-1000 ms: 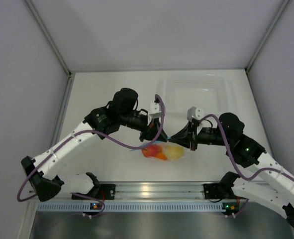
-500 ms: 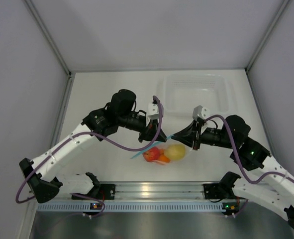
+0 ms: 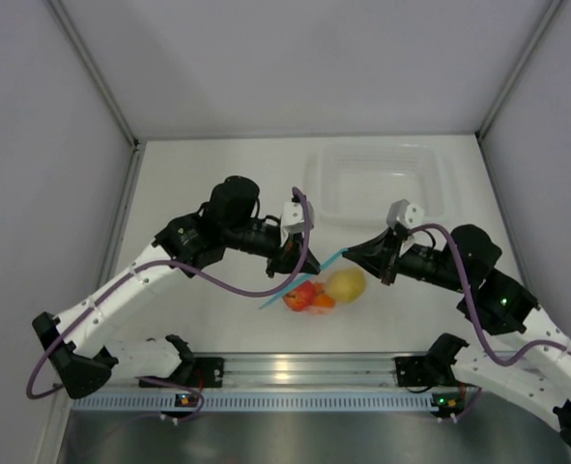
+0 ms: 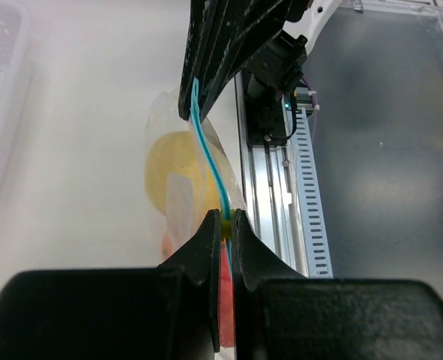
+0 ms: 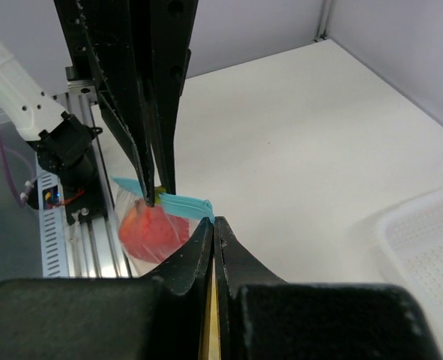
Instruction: Open the zip-top bag and remove the fake food
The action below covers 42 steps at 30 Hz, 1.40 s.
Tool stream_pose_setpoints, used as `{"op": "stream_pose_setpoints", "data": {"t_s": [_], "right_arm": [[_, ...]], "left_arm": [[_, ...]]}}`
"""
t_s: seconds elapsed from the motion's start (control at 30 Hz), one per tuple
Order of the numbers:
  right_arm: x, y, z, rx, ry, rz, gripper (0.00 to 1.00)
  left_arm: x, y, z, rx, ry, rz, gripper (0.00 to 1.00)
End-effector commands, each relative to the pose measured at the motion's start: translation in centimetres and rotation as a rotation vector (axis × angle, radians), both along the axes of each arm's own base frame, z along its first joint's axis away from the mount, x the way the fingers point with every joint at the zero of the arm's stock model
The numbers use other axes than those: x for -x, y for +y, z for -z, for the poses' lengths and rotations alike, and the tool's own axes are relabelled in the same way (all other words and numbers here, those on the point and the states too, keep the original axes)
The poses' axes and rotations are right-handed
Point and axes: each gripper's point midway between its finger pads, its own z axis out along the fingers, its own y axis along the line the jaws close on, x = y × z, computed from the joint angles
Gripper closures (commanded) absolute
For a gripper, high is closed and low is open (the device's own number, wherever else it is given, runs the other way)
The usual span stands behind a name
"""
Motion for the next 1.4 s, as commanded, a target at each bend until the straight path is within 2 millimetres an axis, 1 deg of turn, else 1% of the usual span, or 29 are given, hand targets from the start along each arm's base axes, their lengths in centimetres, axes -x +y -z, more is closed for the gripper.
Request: {"op": "stream_pose_setpoints", "data": {"t_s": [0.0,0.13,0.17,0.2,0.27,0.37,0.4,0.47,0.77,0.83,0.87,1.0,1.07,1.33,1.37], "right_arm": [[-1.3,-2.1,-5.3,-0.089,-0.126,0.135,1.00],[-1.5,-3.0,-6.2,-0.109,-0.138,0.178,1.00],[-1.4,-3.1,-6.4,-0.114,-0.142,0.186,1.00],[-1.4,-3.3,-6.4,-0.114,-0.141,0.189,1.00],[-1.5,-3.5,-6.6,-0.116,-0.147,0.200,1.00],[-1.6,-3.8,-6.7,-0.112,-0.153,0.219,1.00],[-1.7,-3.8,-6.7,-0.110,-0.153,0.222,1.00],[-1.9,-4.1,-6.7,-0.105,-0.156,0.239,1.00],[-2.8,-5.0,-6.9,-0.109,-0.161,0.309,1.00],[-3.0,-5.1,-6.7,-0.106,-0.162,0.322,1.00],[-3.0,-5.2,-6.9,-0.116,-0.167,0.325,1.00],[-3.4,-5.4,-6.8,-0.113,-0.166,0.348,1.00],[-3.5,-5.5,-6.8,-0.114,-0.162,0.362,1.00],[-3.7,-5.9,-7.2,-0.131,-0.169,0.384,1.00],[-4.1,-6.2,-7.1,-0.129,-0.165,0.414,1.00]], "left_arm": [[1.4,1.4,0.5,-0.030,0.026,0.003,1.00],[1.6,2.1,1.1,-0.051,0.029,-0.013,1.00],[1.6,2.2,1.6,-0.061,0.031,-0.022,1.00],[1.7,2.4,1.4,-0.057,0.026,-0.027,1.00],[1.8,2.7,2.0,-0.068,0.033,-0.033,1.00],[1.9,3.1,2.1,-0.069,0.031,-0.053,1.00],[1.8,3.2,2.4,-0.075,0.035,-0.062,1.00],[2.0,3.5,2.4,-0.073,0.034,-0.070,1.00],[2.4,4.9,3.5,-0.093,0.046,-0.129,1.00],[2.3,5.1,4.0,-0.102,0.046,-0.144,1.00],[2.2,5.3,4.1,-0.106,0.045,-0.160,1.00],[2.1,5.8,4.4,-0.110,0.040,-0.192,1.00],[1.9,6.0,4.8,-0.121,0.043,-0.210,1.00],[2.1,6.6,5.4,-0.126,0.050,-0.239,1.00],[2.1,6.6,5.3,-0.124,0.050,-0.238,1.00]]}}
